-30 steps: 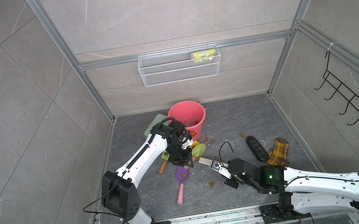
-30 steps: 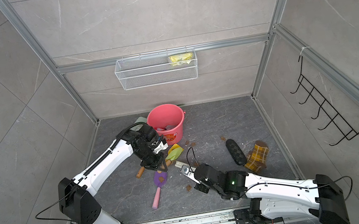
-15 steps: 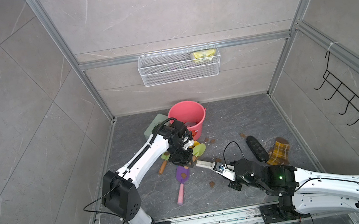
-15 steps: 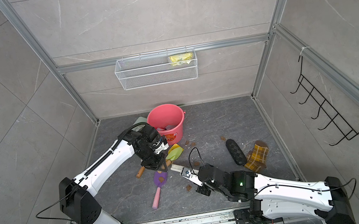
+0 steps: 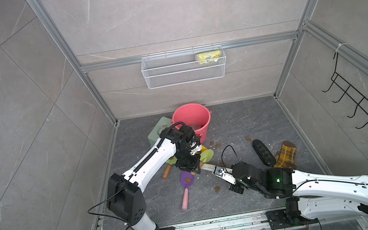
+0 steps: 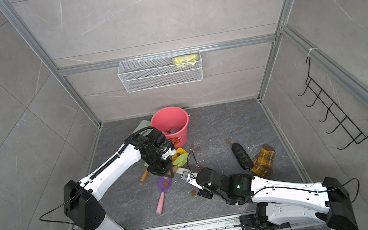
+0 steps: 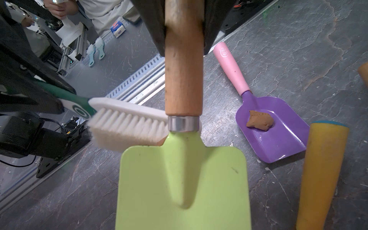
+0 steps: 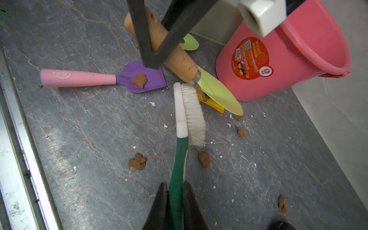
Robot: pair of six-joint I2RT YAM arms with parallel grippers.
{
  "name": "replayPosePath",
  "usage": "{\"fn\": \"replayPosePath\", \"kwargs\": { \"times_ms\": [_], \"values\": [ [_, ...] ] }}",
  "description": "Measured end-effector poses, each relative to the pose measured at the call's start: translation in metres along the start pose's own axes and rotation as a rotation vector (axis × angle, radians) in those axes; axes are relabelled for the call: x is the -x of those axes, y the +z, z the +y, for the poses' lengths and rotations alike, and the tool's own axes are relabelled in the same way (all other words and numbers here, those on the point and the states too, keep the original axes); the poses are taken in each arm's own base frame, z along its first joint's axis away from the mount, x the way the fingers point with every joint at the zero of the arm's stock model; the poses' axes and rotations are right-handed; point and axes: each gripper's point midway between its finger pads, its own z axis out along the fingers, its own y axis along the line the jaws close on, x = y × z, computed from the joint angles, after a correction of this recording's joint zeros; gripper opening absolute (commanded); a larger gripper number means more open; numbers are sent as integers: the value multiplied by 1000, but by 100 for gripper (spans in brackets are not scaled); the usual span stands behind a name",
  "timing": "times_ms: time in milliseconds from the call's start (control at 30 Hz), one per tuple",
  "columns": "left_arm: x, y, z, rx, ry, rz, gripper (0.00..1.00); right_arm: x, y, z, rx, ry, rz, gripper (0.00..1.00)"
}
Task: Brush the soil off the hand trowel and place it into the bucket
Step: Brush off the soil from the hand trowel.
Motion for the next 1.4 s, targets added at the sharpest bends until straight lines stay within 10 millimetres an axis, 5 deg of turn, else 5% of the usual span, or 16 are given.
{"fn": "replayPosePath", "kwargs": {
  "times_ms": [433, 967, 1400],
  "values": [
    [3, -4, -9, -43, 8, -12, 0, -17, -2, -4, -17, 37, 21, 0],
    [5, 0, -1, -22, -13, 7, 0, 0, -32, -8, -1, 50, -25, 0],
    [4, 2, -4, -21, -1, 8, 0, -5, -12, -9, -24, 17, 51, 0]
  ]
}}
